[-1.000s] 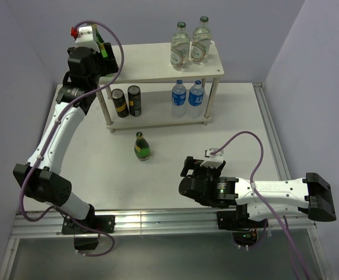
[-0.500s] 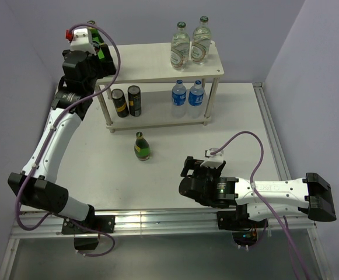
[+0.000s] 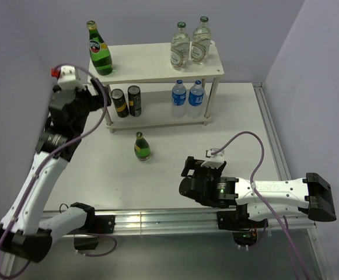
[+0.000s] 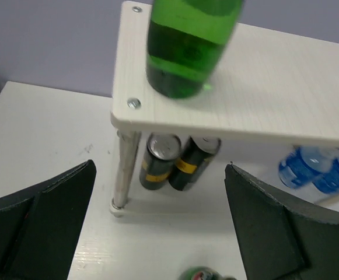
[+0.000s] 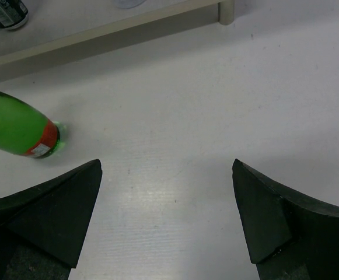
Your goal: Place and organize the beverage onto the shelf
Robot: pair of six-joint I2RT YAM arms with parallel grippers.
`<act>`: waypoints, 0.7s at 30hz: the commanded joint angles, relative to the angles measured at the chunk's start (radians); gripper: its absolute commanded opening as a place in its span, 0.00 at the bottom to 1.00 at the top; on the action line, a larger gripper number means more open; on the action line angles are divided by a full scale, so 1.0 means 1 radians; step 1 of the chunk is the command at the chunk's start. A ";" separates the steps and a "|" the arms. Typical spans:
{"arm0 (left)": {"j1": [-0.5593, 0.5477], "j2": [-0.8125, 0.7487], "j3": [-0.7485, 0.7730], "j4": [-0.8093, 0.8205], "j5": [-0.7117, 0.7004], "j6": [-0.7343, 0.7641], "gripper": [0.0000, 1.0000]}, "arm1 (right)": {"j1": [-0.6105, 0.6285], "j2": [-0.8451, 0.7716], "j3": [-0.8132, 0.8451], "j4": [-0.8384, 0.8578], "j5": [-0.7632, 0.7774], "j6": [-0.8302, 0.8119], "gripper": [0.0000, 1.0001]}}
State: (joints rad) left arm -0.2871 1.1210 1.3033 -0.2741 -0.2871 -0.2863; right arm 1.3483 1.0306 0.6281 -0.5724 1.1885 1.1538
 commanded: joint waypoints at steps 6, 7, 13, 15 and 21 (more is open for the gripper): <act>-0.150 -0.374 -0.321 -0.097 0.016 -0.171 0.98 | -0.003 -0.012 0.001 -0.004 0.049 0.021 1.00; -0.162 -0.392 -0.358 -0.099 0.022 -0.191 0.98 | -0.003 -0.010 -0.001 0.000 0.051 0.021 1.00; -0.257 -0.443 -0.619 0.033 0.046 -0.350 0.97 | -0.005 0.009 -0.010 0.065 0.022 -0.012 1.00; -0.323 -0.405 -0.689 0.096 -0.001 -0.410 0.97 | -0.003 0.026 0.002 0.049 0.022 0.000 1.00; -0.480 -0.330 -0.873 0.298 -0.164 -0.450 0.97 | -0.003 0.013 -0.011 0.054 0.011 -0.009 1.00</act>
State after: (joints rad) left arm -0.7364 0.7910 0.4896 -0.1669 -0.3691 -0.6807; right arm 1.3483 1.0573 0.6277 -0.5430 1.1778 1.1393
